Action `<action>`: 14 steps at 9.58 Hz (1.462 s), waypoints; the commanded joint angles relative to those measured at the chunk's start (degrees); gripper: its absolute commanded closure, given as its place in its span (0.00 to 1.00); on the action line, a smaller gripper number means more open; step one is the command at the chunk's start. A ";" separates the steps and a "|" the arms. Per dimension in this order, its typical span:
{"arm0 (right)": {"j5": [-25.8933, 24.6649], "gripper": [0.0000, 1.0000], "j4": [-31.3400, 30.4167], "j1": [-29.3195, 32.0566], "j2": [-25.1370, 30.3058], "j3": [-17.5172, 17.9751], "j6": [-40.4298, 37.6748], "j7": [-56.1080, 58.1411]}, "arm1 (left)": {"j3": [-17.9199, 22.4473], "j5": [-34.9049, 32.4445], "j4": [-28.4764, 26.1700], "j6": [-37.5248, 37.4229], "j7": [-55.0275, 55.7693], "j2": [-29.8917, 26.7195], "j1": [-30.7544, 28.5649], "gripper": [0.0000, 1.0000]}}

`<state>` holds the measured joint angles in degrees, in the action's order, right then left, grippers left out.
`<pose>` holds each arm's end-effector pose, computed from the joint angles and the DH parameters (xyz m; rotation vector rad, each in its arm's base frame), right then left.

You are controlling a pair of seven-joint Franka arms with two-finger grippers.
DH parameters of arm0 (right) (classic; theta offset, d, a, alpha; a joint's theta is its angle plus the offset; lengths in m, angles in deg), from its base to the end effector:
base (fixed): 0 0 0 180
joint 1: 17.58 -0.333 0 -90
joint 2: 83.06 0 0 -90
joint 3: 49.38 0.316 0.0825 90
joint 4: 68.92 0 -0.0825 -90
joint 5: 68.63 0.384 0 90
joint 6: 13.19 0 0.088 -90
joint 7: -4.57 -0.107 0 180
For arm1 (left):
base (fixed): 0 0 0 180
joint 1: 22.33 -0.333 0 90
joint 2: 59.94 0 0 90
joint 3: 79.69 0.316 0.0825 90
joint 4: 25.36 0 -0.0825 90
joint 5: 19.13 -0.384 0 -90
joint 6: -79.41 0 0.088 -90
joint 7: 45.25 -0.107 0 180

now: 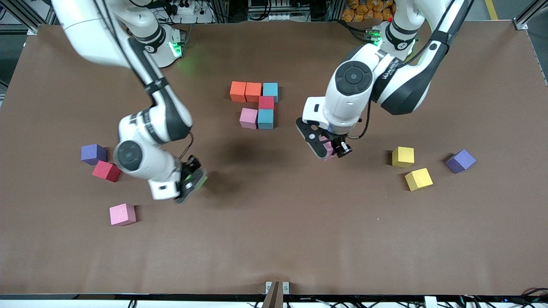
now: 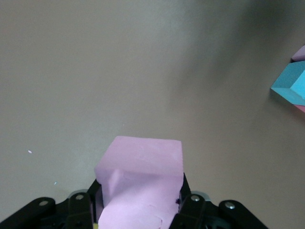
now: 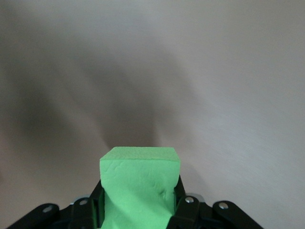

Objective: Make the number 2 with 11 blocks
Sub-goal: 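Bring the pink cube with the left gripper while the right gripper lifts green, then lower the green cube below the pink cube with the right gripper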

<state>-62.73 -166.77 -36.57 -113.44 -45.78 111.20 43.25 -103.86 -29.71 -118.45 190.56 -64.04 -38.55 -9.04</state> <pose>0.6135 0.2552 0.2793 -2.6475 -1.4476 0.0753 0.5456 -0.3642 0.4191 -2.7152 1.5305 0.0299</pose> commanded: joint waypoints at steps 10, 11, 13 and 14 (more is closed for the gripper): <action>0.08 0.76 -30.10 -26.53 15.07 -15.99 22.29 19.77 | -0.88 1.09 -0.17 -6.46 0.25 -1.80 -2.12 1.00; 0.16 0.76 -31.33 -29.07 16.48 -17.30 22.29 19.86 | -0.88 1.18 -0.17 -6.73 0.25 -2.06 -2.30 1.00; 0.16 0.76 -33.80 -34.43 17.72 -22.91 23.69 23.88 | -0.88 1.09 -0.26 -7.61 0.25 -2.24 -2.39 1.00; 0.16 0.76 -34.85 -34.97 18.42 -23.72 24.39 25.56 | -0.88 1.09 -0.26 -8.05 0.25 -2.24 -2.48 1.00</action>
<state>-63.01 -198.08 -69.99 -97.93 -67.13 134.01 65.12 -104.23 -29.71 -118.40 184.08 -63.93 -39.63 -10.89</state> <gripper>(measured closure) 0.445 0.396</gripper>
